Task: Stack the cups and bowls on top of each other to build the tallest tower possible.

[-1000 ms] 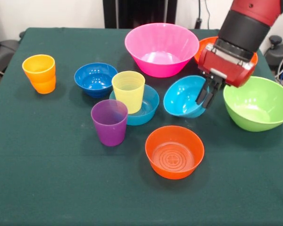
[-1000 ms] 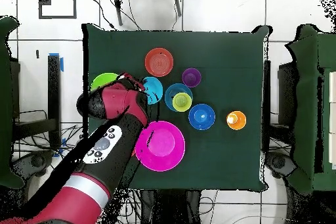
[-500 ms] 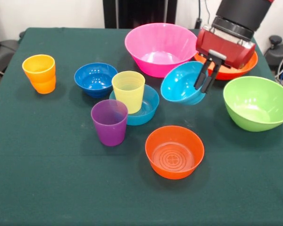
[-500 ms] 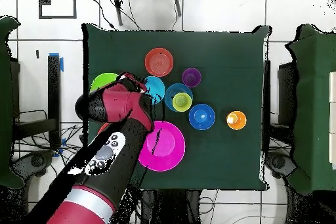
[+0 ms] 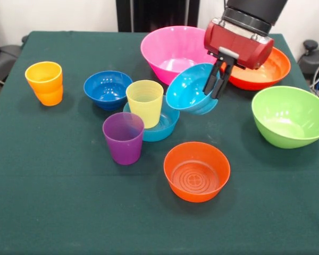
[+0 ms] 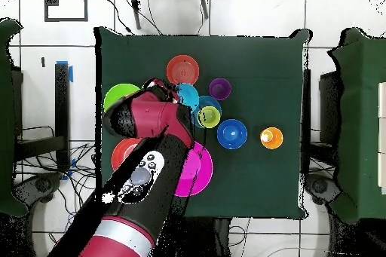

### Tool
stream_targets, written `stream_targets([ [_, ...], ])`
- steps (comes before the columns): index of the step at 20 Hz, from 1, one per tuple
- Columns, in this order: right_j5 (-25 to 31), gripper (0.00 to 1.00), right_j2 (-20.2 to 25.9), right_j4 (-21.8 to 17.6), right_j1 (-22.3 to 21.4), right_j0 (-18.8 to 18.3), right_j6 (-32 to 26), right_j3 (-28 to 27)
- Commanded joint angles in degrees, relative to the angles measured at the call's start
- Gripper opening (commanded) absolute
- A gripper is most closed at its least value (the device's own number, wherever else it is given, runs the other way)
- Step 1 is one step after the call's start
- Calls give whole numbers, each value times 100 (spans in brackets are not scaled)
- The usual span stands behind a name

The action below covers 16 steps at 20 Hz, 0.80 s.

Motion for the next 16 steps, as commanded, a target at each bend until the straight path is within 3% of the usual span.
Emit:
stream_targets([
  [1, 486, 0, 943, -586, 38, -126, -453, 301],
  [16, 393, 0, 1125, -895, -28, -265, -315, 334],
])
